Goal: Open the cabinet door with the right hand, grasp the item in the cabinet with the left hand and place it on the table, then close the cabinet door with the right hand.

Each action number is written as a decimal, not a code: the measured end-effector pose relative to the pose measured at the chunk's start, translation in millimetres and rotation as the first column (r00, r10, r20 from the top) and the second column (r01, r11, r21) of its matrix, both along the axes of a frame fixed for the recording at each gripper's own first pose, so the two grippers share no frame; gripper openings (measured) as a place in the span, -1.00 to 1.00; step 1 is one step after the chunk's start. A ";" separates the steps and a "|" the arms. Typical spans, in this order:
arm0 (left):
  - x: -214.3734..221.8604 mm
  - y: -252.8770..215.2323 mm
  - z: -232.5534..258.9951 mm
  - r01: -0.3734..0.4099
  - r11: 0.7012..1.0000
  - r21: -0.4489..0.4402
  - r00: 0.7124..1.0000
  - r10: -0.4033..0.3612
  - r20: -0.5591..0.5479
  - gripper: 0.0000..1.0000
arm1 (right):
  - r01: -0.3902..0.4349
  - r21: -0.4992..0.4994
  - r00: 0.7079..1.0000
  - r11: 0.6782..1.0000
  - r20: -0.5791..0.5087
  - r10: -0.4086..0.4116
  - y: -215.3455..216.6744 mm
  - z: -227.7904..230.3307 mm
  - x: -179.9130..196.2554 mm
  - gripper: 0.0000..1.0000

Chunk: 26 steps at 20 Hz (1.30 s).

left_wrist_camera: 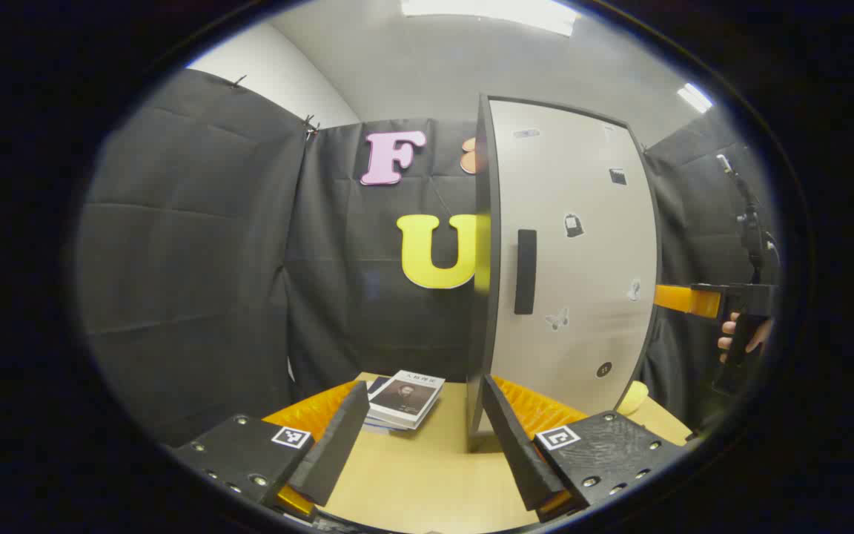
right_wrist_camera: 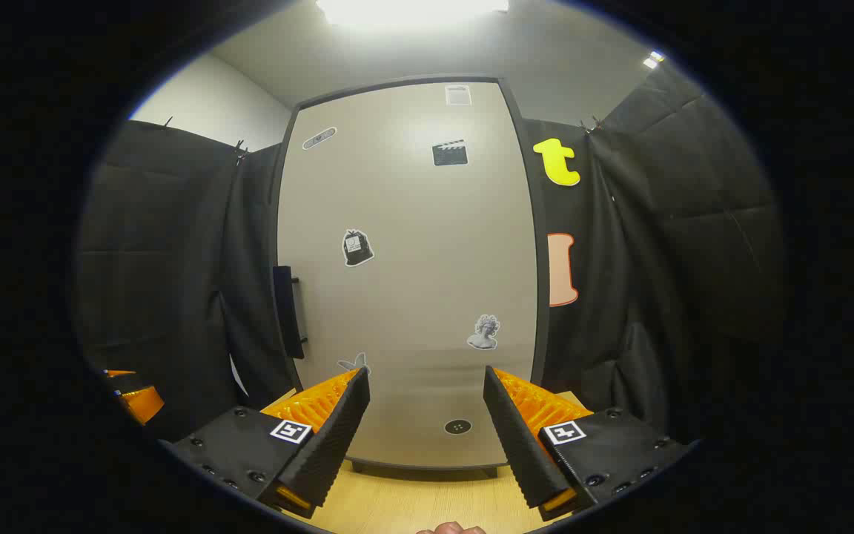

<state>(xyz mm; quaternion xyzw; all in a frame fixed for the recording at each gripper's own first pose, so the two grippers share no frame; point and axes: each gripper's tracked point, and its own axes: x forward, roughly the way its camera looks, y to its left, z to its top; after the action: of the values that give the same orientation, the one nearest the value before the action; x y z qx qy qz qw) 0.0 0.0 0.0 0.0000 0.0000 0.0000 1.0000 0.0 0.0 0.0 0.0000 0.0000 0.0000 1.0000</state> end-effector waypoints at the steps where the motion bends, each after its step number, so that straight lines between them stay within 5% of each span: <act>1: -0.4 1.6 -0.5 -0.001 1.000 0.004 1.000 0.001 0.002 0.88 | 0.000 0.005 1.000 1.000 0.004 0.000 0.2 1.7 0.1 0.94; 18: 36.9 -40.7 24.0 0.180 0.983 0.031 0.982 -0.181 0.048 0.89 | 0.219 0.030 0.974 0.975 0.048 -0.220 -48.5 11.1 -18.6 0.94; 26: 48.2 -46.3 4.1 0.206 0.979 -0.003 0.978 -0.206 0.024 0.89 | 0.231 0.043 0.971 0.972 0.052 -0.233 -44.6 18.1 -21.0 0.95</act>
<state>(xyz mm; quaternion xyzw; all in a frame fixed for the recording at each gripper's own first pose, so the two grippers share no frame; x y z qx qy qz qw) 48.2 -46.3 4.1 -0.0027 -0.0117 -0.1035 0.9946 -21.0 -44.6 18.1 0.0184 -0.0282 -0.1170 0.9926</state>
